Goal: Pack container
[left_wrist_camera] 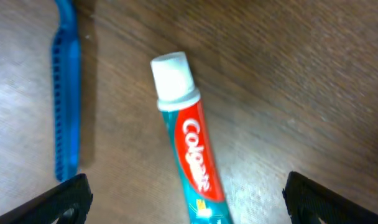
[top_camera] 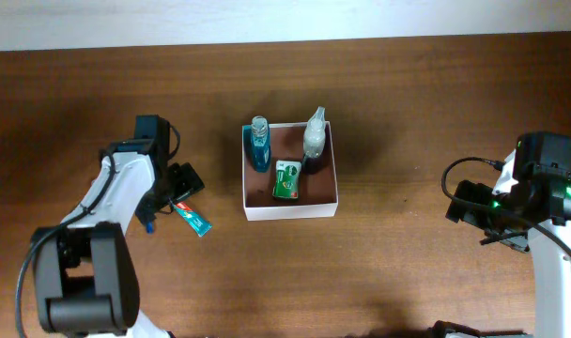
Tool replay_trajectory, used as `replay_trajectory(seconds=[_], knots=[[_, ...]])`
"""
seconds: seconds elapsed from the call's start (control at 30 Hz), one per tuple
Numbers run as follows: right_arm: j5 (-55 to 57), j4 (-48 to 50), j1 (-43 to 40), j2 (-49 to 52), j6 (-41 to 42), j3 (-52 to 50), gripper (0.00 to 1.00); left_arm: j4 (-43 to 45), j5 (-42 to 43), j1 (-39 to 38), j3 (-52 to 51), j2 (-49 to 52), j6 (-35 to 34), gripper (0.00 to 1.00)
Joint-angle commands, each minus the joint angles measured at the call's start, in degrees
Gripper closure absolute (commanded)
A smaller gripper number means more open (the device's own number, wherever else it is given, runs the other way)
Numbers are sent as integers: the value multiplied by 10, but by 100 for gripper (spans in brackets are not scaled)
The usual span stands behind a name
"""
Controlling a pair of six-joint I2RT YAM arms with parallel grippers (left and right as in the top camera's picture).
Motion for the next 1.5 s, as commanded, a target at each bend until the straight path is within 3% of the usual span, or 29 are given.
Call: replay_trajectory(seconds=[0.0, 0.3, 0.37, 0.4, 0.67, 0.8, 0.9, 1.07, 1.27, 1.47], knots=[[-2, 2, -4, 2, 5, -3, 8, 8, 12, 3, 6, 28, -9, 1], [-2, 2, -4, 2, 5, -3, 9, 10, 18, 3, 6, 70, -9, 3], [-2, 2, -4, 2, 5, -3, 8, 9, 19, 3, 6, 70, -9, 11], [-2, 2, -4, 2, 5, -3, 9, 8, 20, 3, 6, 70, -9, 23], [-2, 2, -4, 2, 5, -3, 8, -2, 25, 3, 6, 70, -8, 67], [-2, 2, -4, 2, 5, -3, 8, -2, 25, 3, 6, 70, -8, 79], [-2, 2, -4, 2, 5, -3, 8, -3, 25, 3, 6, 70, -8, 81], [-2, 2, -4, 2, 5, -3, 8, -13, 25, 3, 11, 70, -8, 100], [-2, 1, -4, 2, 5, -3, 8, -43, 25, 2, 47, 46, 18, 100], [-2, 1, -4, 2, 5, -3, 8, -46, 25, -29, 89, -66, 93, 99]])
